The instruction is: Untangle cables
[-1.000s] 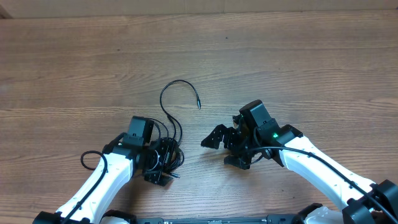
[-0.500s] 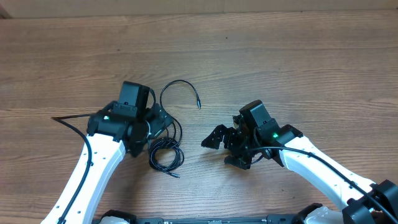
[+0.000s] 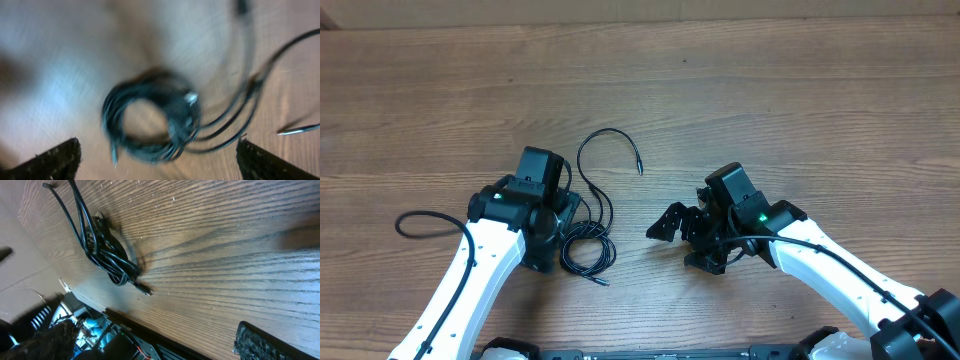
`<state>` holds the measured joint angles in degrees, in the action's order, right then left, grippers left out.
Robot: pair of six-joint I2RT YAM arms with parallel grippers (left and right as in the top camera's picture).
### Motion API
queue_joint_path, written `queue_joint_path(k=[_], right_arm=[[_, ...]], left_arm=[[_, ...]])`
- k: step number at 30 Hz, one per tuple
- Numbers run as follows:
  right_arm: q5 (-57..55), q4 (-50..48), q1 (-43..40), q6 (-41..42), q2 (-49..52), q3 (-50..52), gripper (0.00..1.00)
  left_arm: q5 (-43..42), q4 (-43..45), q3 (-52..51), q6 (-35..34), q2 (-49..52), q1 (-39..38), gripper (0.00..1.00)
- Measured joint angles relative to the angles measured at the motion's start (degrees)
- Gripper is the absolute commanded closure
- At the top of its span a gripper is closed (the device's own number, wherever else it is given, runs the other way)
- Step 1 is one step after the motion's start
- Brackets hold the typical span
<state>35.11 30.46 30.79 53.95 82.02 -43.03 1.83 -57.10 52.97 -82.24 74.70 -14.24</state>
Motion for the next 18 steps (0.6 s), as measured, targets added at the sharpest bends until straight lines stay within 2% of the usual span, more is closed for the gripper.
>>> queue_joint_path(k=[1,2,4,5,7,11,13,15,18], right_arm=[[0.00,0.07,0.00,-0.02,0.00,0.00,0.00],[-0.02,0.07,0.00,0.00,0.00,0.00,0.00],[-0.15,0.04,0.00,-0.02,0.00,0.00,0.00],[-0.37,0.07,0.00,-0.02,0.00,-0.02,0.00],[-1.05,0.04,0.00,0.02,0.00,0.00,0.00],[-1.57,0.09,0.00,0.00,0.00,0.00,0.00],[-1.75,0.07,0.00,-0.02,0.00,0.00,0.00],[-2.38,0.07,0.00,0.00,0.00,0.00,0.00],[-2.99,0.07,0.00,0.00,0.00,0.00,0.00]], left_arm=[[2.51,1.22,0.00,4.31,0.00,0.00,0.22],[4.61,1.97,0.00,8.31,0.00,0.00,0.25],[8.83,2.45,0.00,18.38,0.00,0.00,0.19],[10.73,2.34,0.00,23.43,0.00,0.00,0.19],[13.84,2.12,0.00,33.18,0.00,0.00,0.09],[15.80,3.04,-0.02,44.94,0.00,0.00,0.07],[15.26,5.62,-0.02,52.85,0.00,0.00,0.06],[12.20,7.63,-0.02,63.82,0.00,0.00,0.05],[6.86,6.51,-0.02,76.96,0.00,-0.02,0.05]])
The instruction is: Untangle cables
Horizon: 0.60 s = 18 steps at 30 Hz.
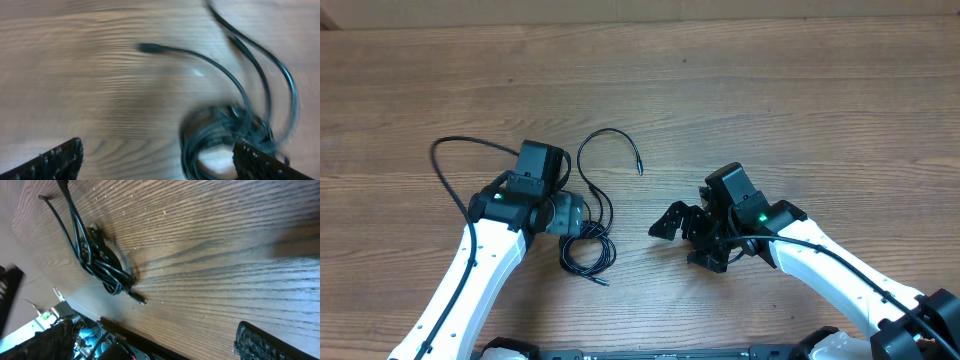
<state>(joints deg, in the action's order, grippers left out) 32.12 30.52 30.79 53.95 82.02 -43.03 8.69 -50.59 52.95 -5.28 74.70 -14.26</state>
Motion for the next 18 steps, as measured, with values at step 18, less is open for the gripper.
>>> queue_joint_path(k=[18], right_arm=[[-1.49,0.04,0.00,-0.52,0.00,0.00,0.00]], left_arm=[[-8.33,9.03,-9.66,19.52,8.04,0.02,0.02]])
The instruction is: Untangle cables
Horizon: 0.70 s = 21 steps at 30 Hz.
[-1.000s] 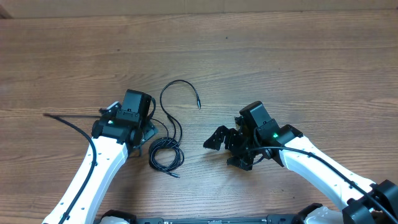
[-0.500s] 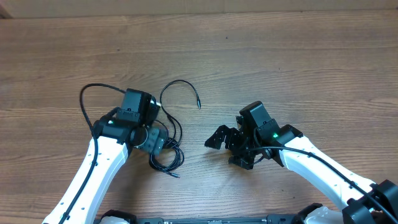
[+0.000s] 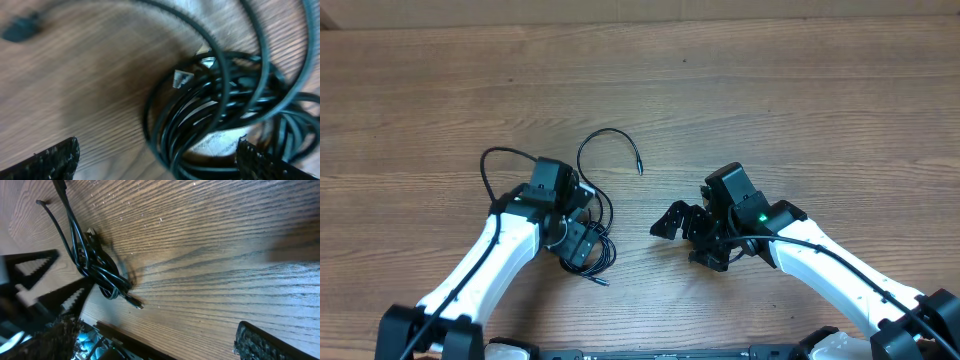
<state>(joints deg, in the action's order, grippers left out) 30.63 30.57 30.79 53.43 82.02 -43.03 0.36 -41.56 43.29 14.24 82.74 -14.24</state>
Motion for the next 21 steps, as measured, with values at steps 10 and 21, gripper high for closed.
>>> queue_joint_path(k=[10,21], right_arm=[[-0.02,-0.07,0.00,-0.96,0.00,-0.02,0.00],[-0.02,-0.02,0.00,-0.98,0.00,0.00,0.00]], left_arm=[[-0.44,5.64,-3.74,-2.36,3.65,0.04,0.71],[-0.66,12.35,-5.05,-14.53,3.30,0.04,0.96]])
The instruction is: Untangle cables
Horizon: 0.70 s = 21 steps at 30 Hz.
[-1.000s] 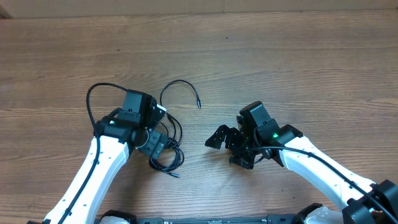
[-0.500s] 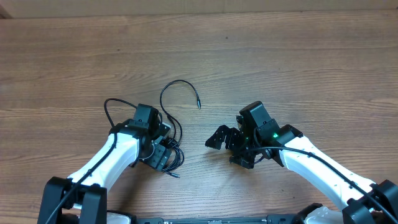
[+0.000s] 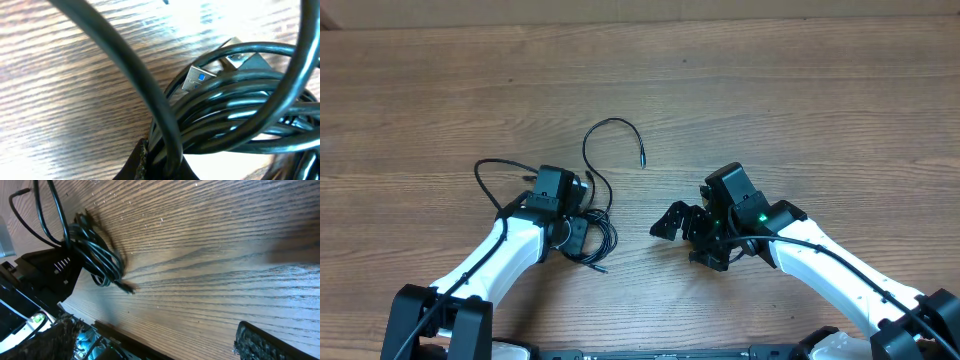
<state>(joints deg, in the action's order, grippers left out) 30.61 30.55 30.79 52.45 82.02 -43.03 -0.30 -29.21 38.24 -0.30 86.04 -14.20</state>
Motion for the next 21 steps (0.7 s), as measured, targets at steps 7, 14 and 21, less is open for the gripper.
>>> queue_joint_path(k=[7,14,21], right_arm=[[-0.02,0.02,0.00,0.02,0.00,0.00,0.00],[1.01,-1.99,0.39,-1.68,0.00,0.00,0.11],[4.94,-9.09,1.18,-3.85,0.00,0.00,0.27]], left_arm=[[-6.12,1.18,-0.07,-7.58,0.09,0.42,0.96],[-11.10,1.18,-0.15,-19.56,0.37,0.42,0.96],[-12.39,-0.81,0.44,-26.64,0.48,0.42,0.96]])
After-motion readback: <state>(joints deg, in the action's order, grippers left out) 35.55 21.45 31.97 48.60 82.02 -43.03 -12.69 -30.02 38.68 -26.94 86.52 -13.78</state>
